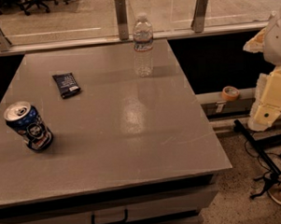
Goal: Knock water bottle over
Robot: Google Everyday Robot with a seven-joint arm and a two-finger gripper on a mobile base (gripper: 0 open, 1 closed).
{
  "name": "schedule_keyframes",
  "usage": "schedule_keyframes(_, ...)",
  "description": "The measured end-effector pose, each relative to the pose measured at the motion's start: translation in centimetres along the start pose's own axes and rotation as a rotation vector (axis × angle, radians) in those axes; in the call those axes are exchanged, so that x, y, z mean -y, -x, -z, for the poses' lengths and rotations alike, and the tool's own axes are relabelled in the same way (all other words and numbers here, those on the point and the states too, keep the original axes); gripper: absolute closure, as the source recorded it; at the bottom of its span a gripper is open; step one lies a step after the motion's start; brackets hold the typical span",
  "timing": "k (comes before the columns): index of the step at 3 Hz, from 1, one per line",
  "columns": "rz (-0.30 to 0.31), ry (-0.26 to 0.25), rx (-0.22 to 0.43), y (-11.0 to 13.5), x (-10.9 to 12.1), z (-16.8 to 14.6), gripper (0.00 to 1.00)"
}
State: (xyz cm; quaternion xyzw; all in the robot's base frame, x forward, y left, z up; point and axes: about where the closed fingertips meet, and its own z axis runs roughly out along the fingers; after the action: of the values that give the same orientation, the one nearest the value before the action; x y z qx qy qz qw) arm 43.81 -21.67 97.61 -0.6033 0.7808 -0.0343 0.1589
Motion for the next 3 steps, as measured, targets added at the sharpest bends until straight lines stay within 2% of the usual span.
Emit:
schedule_keyframes(1,0.000,0.000,0.000,0.0,0.0,0.0,0.00)
schedule_keyframes(2,0.002,-0.011,0.102,1.3,0.7,-0.6,0.00)
schedule_keyframes(3,0.007,-0.001,0.345,5.1,3.4,-3.7,0.00)
